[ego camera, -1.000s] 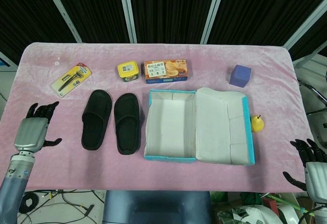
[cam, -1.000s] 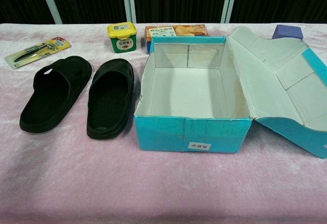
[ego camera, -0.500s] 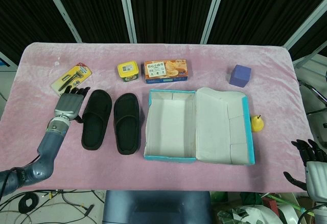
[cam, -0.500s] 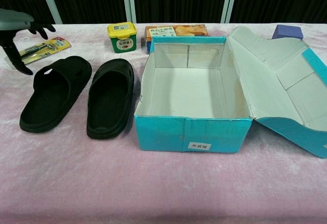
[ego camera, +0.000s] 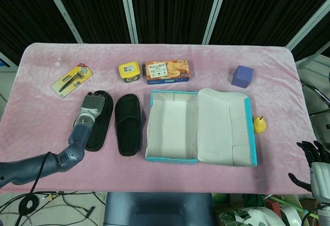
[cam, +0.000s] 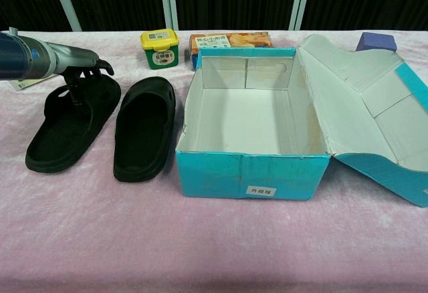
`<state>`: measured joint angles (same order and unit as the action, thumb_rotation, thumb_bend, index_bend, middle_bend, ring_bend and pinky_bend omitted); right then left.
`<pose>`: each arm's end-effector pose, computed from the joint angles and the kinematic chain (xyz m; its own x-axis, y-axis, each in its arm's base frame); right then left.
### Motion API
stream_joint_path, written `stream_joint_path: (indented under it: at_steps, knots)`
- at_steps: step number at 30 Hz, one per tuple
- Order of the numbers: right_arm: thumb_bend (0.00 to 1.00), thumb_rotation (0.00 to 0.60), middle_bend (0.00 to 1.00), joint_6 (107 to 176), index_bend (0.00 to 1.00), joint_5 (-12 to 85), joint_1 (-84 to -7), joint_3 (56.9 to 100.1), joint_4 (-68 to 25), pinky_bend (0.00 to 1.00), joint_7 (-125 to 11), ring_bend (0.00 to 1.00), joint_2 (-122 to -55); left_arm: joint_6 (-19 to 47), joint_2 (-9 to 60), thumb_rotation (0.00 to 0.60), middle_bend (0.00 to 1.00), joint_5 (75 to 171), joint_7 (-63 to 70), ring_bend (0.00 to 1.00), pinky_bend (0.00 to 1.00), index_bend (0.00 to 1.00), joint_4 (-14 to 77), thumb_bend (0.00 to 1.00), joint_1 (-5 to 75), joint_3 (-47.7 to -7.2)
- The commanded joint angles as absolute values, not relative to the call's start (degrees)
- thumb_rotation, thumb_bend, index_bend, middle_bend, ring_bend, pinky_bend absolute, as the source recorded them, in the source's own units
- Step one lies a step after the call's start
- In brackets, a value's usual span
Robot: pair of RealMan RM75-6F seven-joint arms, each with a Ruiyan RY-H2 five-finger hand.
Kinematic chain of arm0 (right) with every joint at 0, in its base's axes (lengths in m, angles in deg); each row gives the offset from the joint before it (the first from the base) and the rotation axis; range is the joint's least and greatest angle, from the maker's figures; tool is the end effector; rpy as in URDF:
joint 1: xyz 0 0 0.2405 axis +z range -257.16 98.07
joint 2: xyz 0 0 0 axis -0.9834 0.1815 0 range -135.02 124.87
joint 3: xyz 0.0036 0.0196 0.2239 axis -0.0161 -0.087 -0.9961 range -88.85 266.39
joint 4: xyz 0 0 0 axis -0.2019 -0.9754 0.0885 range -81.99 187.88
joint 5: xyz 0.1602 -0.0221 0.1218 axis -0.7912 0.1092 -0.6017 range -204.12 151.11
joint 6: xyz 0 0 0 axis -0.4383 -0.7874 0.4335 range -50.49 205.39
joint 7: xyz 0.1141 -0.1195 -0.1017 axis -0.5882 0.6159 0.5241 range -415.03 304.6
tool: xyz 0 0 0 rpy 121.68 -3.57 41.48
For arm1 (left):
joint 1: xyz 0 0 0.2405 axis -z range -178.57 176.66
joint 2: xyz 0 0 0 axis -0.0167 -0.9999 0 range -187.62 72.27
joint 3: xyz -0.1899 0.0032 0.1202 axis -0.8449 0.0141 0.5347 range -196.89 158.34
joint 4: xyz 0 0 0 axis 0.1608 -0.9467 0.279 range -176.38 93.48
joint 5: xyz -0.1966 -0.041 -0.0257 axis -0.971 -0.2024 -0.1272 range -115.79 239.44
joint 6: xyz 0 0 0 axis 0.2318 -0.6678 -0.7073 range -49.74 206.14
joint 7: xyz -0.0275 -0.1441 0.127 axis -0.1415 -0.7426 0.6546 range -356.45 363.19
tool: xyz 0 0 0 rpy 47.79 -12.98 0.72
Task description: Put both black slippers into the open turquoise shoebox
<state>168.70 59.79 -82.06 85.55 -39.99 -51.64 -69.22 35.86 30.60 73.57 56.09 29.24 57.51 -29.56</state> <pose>-0.2948 -0.1916 0.1709 0.4488 0.0541 0.8920 -0.8909 0.1054 0.4419 -0.1793 0.4391 -0.0204 0.6012 0.4947 0.6276 0.7513 -0.0823 -0.6548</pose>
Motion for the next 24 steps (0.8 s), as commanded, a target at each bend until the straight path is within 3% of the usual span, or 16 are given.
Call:
stream_joint_path:
  at_steps: [1,5,10,16,24]
  knots:
    - [0.01,0.600,0.17,168.45,0.22,59.41,-82.11,85.56,-40.07,0.21,-51.46,0.09,-69.24,36.46,31.75,0.600,0.19,73.17,55.49,0.14,0.10,0.09,27.32,0.00,58.51,-29.00]
    - [0.01,0.600,0.17,168.26,0.22,59.12,-82.17,85.59,-40.37,0.21,-51.07,0.09,-69.24,37.26,32.43,0.600,0.31,73.00,54.81,0.26,0.18,0.16,25.74,0.00,59.29,-28.64]
    - [0.01,0.600,0.17,168.38,0.22,59.07,-82.27,85.58,-40.71,0.20,-50.76,0.09,-69.18,36.19,32.85,0.600,0.55,76.48,51.30,0.49,0.37,0.43,25.03,0.01,58.85,-29.19]
    - [0.01,0.600,0.17,168.74,0.22,59.35,-82.43,85.61,-40.68,0.20,-51.14,0.09,-69.15,32.15,27.65,0.600,0.56,86.31,42.83,0.51,0.37,0.45,32.44,0.02,54.56,-30.61]
    - [0.01,0.600,0.17,168.78,0.22,59.09,-82.71,85.65,-39.53,0.20,-52.45,0.08,-69.56,26.17,12.88,0.600,0.55,100.04,27.16,0.49,0.36,0.44,49.91,0.02,43.85,-32.04]
